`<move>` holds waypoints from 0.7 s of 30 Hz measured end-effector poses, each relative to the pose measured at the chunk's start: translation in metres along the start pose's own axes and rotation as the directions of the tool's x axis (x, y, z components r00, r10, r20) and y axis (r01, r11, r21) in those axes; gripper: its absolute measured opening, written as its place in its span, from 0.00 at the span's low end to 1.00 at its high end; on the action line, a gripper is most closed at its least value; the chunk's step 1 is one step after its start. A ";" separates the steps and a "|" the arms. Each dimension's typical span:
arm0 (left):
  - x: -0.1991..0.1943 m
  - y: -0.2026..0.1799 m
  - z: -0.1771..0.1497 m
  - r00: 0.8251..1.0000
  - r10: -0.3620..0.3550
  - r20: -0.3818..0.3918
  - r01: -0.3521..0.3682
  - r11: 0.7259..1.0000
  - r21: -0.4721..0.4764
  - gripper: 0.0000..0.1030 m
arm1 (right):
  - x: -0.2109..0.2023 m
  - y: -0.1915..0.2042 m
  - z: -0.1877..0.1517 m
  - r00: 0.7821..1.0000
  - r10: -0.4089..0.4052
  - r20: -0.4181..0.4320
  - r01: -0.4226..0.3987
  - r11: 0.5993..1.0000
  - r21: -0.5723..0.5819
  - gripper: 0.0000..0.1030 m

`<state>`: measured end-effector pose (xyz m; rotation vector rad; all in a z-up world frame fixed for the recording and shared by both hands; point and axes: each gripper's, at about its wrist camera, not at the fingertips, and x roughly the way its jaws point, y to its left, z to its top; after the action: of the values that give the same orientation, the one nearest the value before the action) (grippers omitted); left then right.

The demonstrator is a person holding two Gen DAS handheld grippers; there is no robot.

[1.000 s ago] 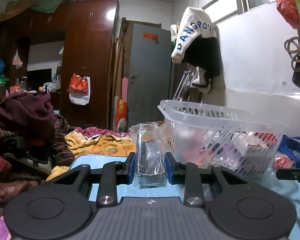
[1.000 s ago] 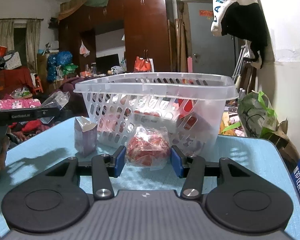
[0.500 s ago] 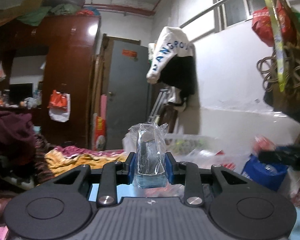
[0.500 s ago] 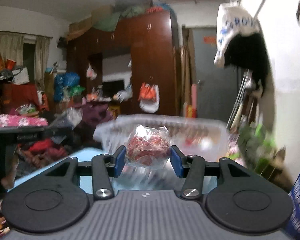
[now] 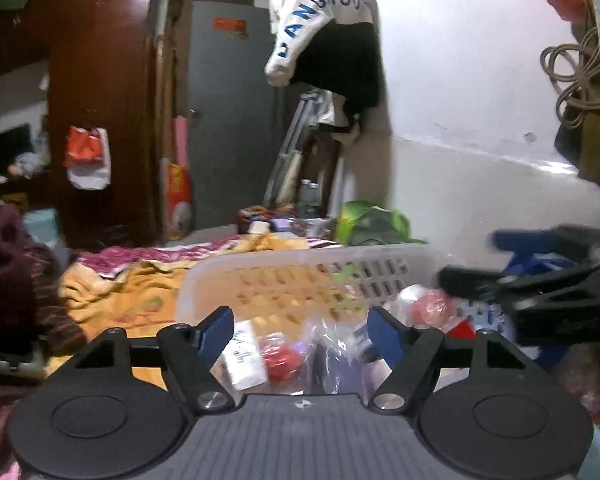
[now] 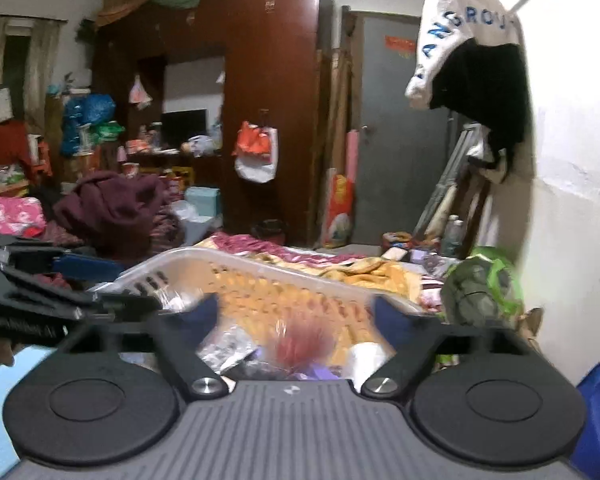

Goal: Organize objects
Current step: 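Grasp purple carton on the table with left tool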

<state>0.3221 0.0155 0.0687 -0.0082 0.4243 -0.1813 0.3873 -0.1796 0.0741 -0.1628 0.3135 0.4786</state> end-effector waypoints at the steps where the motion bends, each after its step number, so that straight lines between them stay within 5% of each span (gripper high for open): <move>1: -0.011 0.004 -0.006 0.999 -0.012 0.030 0.012 1.000 -0.008 0.75 | -0.009 0.001 -0.004 1.000 -0.007 0.018 0.007 1.000 0.002 0.93; 3: -0.040 0.010 -0.021 0.995 -0.031 0.091 0.032 0.999 -0.008 0.75 | -0.037 0.001 -0.015 0.998 0.022 0.060 -0.023 1.000 0.012 1.00; 6: -0.075 0.017 -0.055 0.989 -0.008 0.149 0.008 1.000 0.005 0.89 | -0.083 0.006 -0.049 0.986 0.100 0.137 -0.106 0.994 0.038 1.00; 9: -0.071 0.012 -0.090 0.996 0.021 0.088 -0.026 0.998 0.057 0.89 | -0.091 0.012 -0.077 0.991 0.099 0.095 -0.101 0.995 0.023 1.00; 13: -0.037 0.000 -0.102 0.996 0.077 -0.041 -0.072 0.992 0.108 0.89 | -0.077 0.004 -0.102 0.995 0.098 0.002 -0.098 0.993 0.071 1.00; 18: -0.018 -0.017 -0.113 0.988 0.113 -0.101 -0.096 0.982 0.164 0.89 | -0.063 -0.012 -0.107 0.998 0.056 -0.013 -0.054 0.992 0.113 1.00; 19: -0.015 -0.018 -0.116 0.986 0.122 -0.115 -0.102 0.981 0.166 0.82 | -0.062 -0.014 -0.110 0.999 0.053 -0.009 -0.051 0.992 0.115 1.00; 21: -0.009 -0.016 -0.114 0.981 0.134 -0.139 -0.113 0.982 0.152 0.47 | -0.060 -0.016 -0.111 1.000 0.027 -0.007 -0.026 0.995 0.098 1.00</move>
<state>0.2644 0.0046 -0.0312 0.1737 0.5578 -0.0893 0.3162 -0.2442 -0.0090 -0.0653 0.3470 0.4879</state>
